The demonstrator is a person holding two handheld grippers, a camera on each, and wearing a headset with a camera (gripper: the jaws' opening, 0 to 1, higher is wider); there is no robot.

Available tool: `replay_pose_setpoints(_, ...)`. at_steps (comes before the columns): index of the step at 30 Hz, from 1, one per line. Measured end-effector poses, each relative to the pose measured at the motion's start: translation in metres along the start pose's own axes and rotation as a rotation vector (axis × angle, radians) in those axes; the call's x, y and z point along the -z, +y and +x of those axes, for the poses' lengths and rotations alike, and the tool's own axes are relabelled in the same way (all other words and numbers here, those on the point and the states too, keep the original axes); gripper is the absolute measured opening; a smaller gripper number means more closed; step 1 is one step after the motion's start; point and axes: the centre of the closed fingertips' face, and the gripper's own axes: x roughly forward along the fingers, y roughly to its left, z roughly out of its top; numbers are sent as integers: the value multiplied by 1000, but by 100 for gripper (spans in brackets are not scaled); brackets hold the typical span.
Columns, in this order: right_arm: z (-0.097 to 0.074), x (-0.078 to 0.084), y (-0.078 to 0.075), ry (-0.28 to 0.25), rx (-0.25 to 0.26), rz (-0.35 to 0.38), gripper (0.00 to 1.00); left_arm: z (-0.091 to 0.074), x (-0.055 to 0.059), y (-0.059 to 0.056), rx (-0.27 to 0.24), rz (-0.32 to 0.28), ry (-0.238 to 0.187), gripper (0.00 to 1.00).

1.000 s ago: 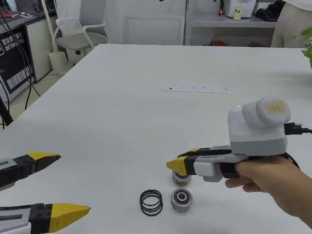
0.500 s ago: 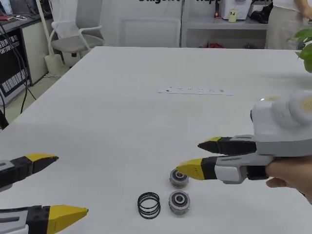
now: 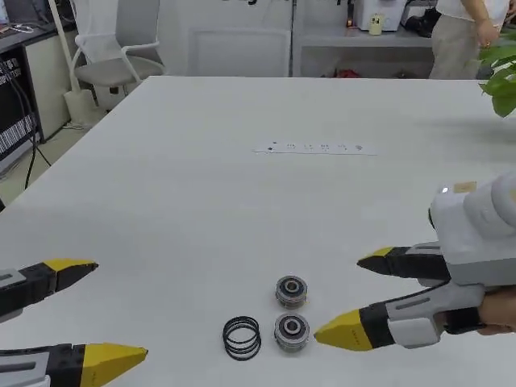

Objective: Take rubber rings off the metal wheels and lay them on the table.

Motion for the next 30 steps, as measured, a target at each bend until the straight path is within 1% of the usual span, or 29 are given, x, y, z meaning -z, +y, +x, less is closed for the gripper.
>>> replay_pose_setpoints(2,-3,8,1,1,4,8,85,1,0,-1,5,-2,1,80)
replay_pose_setpoints(3,-4,10,2,-30,14,41,86,2,0,-2,6,-2,2,80)
replay_pose_setpoints(4,-7,22,9,20,-15,67,87,2,1,-2,7,-2,3,80)
replay_pose_setpoints(5,-10,32,10,68,-18,71,87,3,1,-3,9,-3,5,80)
replay_pose_setpoints(6,-10,27,4,10,28,61,87,4,2,-3,12,-4,6,80)
replay_pose_setpoints(7,-14,33,6,25,11,57,87,5,2,-4,15,-5,9,80)
replay_pose_setpoints(8,-17,36,3,26,21,71,87,6,3,-4,17,-6,13,80)
replay_pose_setpoints(9,-19,36,1,0,36,97,87,7,5,-5,21,-7,17,81)
replay_pose_setpoints(12,-26,44,-2,-23,61,142,88,9,8,-5,26,-12,26,81)
replay_pose_setpoints(13,-29,49,-3,-36,78,171,89,10,8,-6,30,-14,27,81)
replay_pose_setpoints(14,-30,55,-5,-67,113,204,90,11,9,-7,34,-16,30,81)
replay_pose_setpoints(15,-31,61,-5,-88,127,224,91,12,11,-8,36,-15,33,81)
replay_pose_setpoints(16,-33,70,2,-66,91,248,91,12,12,-8,37,-16,36,81)
replay_pose_setpoints(17,-34,75,1,-49,92,327,90,13,14,-8,39,-21,40,81)
replay_pose_setpoints(18,-34,72,-3,-48,99,316,91,14,15,-8,39,-24,43,81)
replay_pose_setpoints(19,-33,64,-6,-58,125,245,92,15,18,-8,39,-28,48,81)
replay_pose_setpoints(20,-32,61,-5,-57,134,190,93,15,20,-7,38,-30,51,81)
replay_pose_setpoints(21,-31,62,-3,-45,132,158,93,16,22,-7,36,-34,54,81)
replay_pose_setpoints(22,-29,70,1,-17,107,180,93,16,24,-7,35,-40,56,81)
replay_pose_setpoints(23,-28,75,3,2,90,224,91,16,25,-8,36,-45,56,82)
replay_pose_setpoints(24,-27,76,2,-3,92,243,91,16,27,-9,40,-50,58,82)
replay_pose_setpoints(27,-29,74,-3,-20,113,234,91,18,32,-11,40,-53,73,82)
replay_pose_setpoints(28,-29,74,-3,-18,116,232,91,18,33,-11,38,-55,75,82)
replay_pose_setpoints(30,-29,75,-2,-11,113,230,91,18,31,-11,37,-65,66,82)
